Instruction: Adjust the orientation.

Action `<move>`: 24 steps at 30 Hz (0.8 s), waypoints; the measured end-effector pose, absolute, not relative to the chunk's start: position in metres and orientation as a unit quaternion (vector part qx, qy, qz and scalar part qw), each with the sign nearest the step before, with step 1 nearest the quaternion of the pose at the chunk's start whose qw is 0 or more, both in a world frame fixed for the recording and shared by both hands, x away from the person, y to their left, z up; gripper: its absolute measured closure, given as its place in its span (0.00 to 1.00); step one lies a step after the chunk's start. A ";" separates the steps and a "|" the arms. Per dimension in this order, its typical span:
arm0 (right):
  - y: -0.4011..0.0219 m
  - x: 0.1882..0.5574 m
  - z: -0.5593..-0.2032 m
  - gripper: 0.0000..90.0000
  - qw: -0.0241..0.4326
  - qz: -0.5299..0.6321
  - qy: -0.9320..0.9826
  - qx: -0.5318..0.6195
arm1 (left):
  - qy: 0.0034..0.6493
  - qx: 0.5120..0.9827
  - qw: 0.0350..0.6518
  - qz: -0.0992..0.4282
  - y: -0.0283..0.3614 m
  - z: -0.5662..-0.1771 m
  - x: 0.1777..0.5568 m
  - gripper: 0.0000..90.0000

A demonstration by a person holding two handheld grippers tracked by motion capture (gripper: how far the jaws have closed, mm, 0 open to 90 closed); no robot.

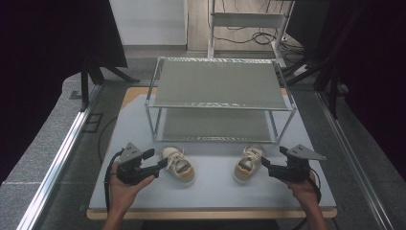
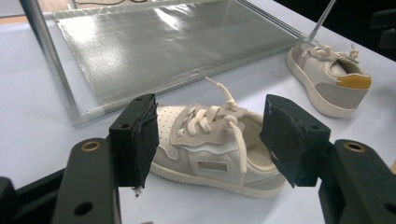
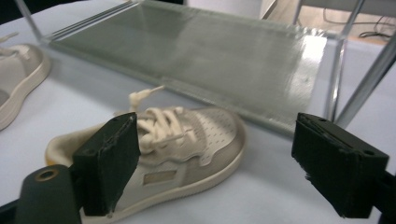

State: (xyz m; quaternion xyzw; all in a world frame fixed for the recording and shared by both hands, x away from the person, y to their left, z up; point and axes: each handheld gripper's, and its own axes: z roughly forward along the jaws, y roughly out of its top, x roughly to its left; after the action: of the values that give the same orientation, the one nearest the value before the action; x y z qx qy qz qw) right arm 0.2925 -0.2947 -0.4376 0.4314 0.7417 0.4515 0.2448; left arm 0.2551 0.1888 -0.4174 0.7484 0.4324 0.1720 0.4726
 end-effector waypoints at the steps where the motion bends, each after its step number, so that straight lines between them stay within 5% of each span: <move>1: -0.295 0.293 -0.437 0.19 0.250 0.451 0.741 0.430 | 0.433 0.746 0.475 0.173 0.190 -0.417 0.255 0.40; 24: -0.261 0.293 -0.436 0.46 0.230 0.463 0.777 0.359 | 0.420 0.750 0.486 0.158 0.183 -0.410 0.258 0.40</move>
State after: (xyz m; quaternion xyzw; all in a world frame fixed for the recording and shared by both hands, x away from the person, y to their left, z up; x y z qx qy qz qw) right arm 0.2926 -0.2608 -0.4358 0.3591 0.7767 0.4633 0.2305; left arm 0.2583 0.1833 -0.4103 0.7499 0.4201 0.1583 0.4859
